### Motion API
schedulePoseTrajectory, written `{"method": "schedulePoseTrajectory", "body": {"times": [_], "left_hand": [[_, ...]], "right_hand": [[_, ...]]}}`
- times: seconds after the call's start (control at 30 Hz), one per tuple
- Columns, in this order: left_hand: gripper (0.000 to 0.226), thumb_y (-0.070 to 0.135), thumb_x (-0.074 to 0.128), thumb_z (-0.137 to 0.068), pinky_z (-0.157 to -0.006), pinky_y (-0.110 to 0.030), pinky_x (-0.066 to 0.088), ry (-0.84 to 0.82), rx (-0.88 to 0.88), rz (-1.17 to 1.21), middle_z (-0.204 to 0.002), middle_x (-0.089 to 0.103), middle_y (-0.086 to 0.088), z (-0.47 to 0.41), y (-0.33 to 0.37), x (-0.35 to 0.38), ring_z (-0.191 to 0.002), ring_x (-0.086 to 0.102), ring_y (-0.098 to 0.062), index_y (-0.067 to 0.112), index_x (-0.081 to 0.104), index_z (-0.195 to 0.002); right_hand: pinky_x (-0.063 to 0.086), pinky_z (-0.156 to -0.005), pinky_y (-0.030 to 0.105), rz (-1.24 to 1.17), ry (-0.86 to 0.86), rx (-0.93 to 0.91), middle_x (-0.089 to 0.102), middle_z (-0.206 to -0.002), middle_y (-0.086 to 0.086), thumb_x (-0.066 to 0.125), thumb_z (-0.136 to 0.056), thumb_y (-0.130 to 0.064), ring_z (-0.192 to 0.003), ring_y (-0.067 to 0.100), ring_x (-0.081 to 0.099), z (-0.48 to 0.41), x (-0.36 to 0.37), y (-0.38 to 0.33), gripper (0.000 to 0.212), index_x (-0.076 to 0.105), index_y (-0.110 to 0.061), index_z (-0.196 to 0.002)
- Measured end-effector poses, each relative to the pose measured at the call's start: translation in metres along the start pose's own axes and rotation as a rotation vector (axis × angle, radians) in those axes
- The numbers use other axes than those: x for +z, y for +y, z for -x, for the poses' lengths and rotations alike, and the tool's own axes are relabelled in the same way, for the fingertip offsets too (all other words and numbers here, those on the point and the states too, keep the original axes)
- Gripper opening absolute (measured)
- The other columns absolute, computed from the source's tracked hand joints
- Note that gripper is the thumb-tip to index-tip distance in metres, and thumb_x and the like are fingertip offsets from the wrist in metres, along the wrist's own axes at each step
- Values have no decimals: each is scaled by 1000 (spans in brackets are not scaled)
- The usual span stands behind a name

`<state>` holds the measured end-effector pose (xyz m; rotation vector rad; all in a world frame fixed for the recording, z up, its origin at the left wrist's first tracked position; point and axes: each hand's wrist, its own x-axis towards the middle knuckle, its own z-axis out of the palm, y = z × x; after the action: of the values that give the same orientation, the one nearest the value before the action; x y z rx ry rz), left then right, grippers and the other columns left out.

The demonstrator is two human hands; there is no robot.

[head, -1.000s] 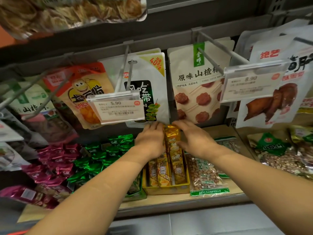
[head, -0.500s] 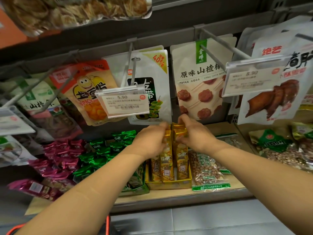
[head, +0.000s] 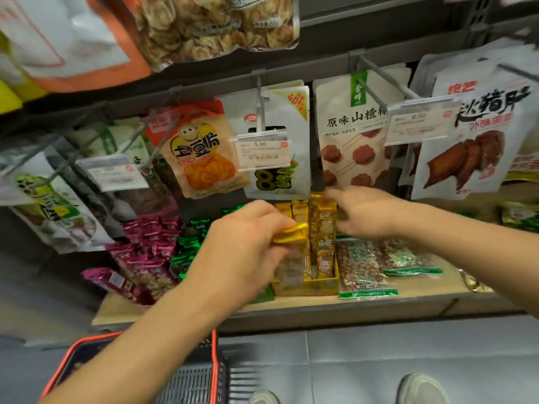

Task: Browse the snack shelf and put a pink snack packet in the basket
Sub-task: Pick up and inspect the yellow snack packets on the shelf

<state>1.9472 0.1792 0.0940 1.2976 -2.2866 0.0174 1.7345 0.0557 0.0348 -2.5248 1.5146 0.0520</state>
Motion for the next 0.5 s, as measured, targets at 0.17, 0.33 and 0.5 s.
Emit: {"method": "schedulePoseTrajectory", "body": {"times": [0.17,0.33,0.5], "left_hand": [[23,24,88,-62,-71,-21,51,189,-346,428,-83,69,10,15,13,-29,-77,65,-6,37,74,-74],[22,28,78,-62,-68,-16,51,352,-581,1067,-81,76,1,26,25,-35,-76,70,-7,17,78,-80],[15,18,65,-77,-67,-18,53,356,-642,1566,-85,74,-2,30,31,-40,-77,68,-9,11,78,-80]], "right_hand": [[47,-100,34,-775,-341,-74,65,-121,-13,41,-78,-74,-114,5,60,73,-53,-50,60,64,-36,-118],[49,-96,33,-1079,-224,-73,69,-109,-12,40,-69,-79,-104,2,64,126,-56,-93,60,64,-42,-110],[56,-72,40,-1257,-100,-130,64,-94,5,48,-82,-56,-73,23,69,145,-41,-128,50,52,-22,-119]]}}
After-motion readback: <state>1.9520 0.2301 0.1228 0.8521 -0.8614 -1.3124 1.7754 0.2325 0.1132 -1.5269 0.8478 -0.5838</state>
